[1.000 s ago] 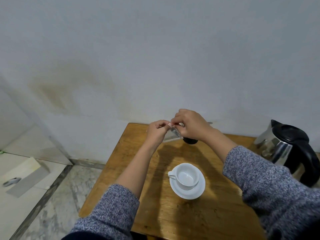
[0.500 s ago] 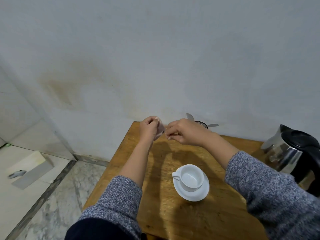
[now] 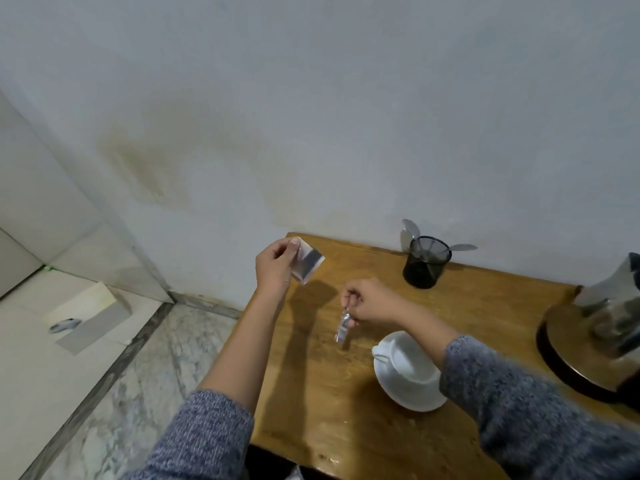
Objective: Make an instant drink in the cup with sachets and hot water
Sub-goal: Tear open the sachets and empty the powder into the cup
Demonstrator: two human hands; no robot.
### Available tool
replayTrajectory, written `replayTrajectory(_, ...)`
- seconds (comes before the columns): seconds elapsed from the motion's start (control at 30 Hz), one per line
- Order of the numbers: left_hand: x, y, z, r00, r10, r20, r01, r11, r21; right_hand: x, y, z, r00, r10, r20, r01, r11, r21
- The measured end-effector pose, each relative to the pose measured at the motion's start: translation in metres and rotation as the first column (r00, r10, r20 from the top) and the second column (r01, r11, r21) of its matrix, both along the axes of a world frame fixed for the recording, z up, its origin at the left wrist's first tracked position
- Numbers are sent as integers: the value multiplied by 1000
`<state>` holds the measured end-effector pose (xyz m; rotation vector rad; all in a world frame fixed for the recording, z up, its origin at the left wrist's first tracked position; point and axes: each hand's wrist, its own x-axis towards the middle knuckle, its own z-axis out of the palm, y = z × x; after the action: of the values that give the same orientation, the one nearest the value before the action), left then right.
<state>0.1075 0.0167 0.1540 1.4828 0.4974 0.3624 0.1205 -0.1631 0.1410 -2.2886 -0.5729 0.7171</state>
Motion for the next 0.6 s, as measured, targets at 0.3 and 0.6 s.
replayTrajectory(0.3,-4,52,-50,988,-88,-128,94,995,43,-9,68,-109,978,-95,-186,61,981,-182)
replayTrajectory(0.6,24,30,-52,958,-246,-151,248,969,-2,-7,59,-91,996,-43,-81,32,990,-134)
